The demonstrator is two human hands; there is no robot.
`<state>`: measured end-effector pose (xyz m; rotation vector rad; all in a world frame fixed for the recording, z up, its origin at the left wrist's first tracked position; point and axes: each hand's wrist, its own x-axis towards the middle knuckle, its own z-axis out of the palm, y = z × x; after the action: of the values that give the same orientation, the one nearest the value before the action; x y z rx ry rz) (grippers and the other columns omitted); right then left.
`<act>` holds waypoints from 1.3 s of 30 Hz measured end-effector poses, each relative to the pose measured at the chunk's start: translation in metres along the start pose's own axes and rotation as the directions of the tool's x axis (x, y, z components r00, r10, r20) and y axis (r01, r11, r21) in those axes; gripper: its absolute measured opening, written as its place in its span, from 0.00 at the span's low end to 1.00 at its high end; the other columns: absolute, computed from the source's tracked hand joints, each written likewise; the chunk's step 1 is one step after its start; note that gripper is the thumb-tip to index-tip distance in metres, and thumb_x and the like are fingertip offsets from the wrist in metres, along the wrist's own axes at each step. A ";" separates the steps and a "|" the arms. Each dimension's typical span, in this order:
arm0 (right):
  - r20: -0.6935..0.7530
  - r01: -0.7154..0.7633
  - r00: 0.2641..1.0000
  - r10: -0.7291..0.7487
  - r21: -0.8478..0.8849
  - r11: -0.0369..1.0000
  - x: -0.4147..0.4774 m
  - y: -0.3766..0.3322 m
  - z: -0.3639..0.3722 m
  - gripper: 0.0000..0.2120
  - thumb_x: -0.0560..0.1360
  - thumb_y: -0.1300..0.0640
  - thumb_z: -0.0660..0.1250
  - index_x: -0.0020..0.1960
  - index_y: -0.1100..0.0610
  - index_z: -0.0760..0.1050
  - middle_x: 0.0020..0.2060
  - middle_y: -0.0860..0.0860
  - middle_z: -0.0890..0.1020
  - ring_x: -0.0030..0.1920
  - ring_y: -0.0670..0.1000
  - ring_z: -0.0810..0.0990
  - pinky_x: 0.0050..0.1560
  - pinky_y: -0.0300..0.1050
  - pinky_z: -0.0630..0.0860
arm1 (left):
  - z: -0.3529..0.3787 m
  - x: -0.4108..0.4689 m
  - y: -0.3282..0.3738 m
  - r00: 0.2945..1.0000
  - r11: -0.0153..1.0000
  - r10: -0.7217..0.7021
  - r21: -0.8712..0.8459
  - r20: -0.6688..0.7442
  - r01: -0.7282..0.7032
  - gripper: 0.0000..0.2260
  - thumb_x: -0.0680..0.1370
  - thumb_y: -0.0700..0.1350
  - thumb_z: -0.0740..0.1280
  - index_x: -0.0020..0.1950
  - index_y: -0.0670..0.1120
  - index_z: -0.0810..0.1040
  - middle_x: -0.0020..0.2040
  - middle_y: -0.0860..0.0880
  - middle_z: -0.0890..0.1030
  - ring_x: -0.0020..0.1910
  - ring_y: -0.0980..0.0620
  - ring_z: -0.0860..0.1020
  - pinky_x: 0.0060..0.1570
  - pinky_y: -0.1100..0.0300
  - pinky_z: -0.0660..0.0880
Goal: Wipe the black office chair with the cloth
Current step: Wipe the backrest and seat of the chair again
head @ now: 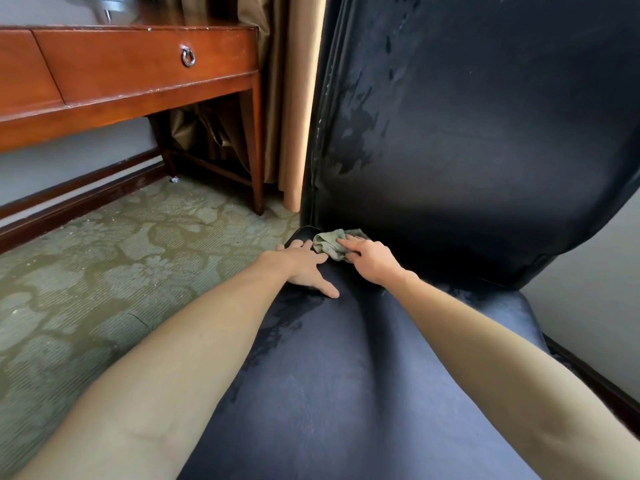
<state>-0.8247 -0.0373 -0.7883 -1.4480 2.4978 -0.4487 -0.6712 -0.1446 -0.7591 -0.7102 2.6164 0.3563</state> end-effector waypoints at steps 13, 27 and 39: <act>0.093 -0.079 0.991 0.095 -0.159 0.984 -0.059 0.046 -0.042 0.34 0.77 0.39 0.61 0.78 0.42 0.50 0.77 0.48 0.57 0.76 0.52 0.58 0.72 0.49 0.61 | -0.021 0.017 0.063 0.924 0.995 0.021 -0.081 -0.382 -0.056 0.24 0.80 0.60 0.58 0.73 0.52 0.69 0.69 0.46 0.73 0.67 0.42 0.70 0.63 0.46 0.67; 0.251 -0.133 0.951 0.179 -0.191 0.972 -0.069 0.056 -0.036 0.32 0.80 0.39 0.54 0.78 0.45 0.44 0.78 0.53 0.46 0.78 0.52 0.43 0.77 0.51 0.45 | 0.002 0.033 0.093 0.981 0.992 0.039 0.125 -0.191 -0.015 0.25 0.83 0.60 0.46 0.79 0.55 0.57 0.78 0.49 0.61 0.74 0.42 0.62 0.69 0.43 0.62; 0.349 -0.077 0.932 0.095 -0.067 0.995 -0.065 0.032 -0.039 0.27 0.81 0.50 0.58 0.77 0.41 0.52 0.78 0.47 0.48 0.78 0.50 0.41 0.76 0.52 0.43 | 0.016 -0.002 0.058 0.978 0.996 -0.033 0.072 -0.207 0.049 0.23 0.81 0.59 0.52 0.76 0.57 0.64 0.74 0.51 0.68 0.71 0.45 0.67 0.64 0.49 0.66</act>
<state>-0.8318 0.0404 -0.7612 -1.2965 2.2854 -0.0944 -0.6950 -0.0891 -0.7647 -0.8121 2.7869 0.1764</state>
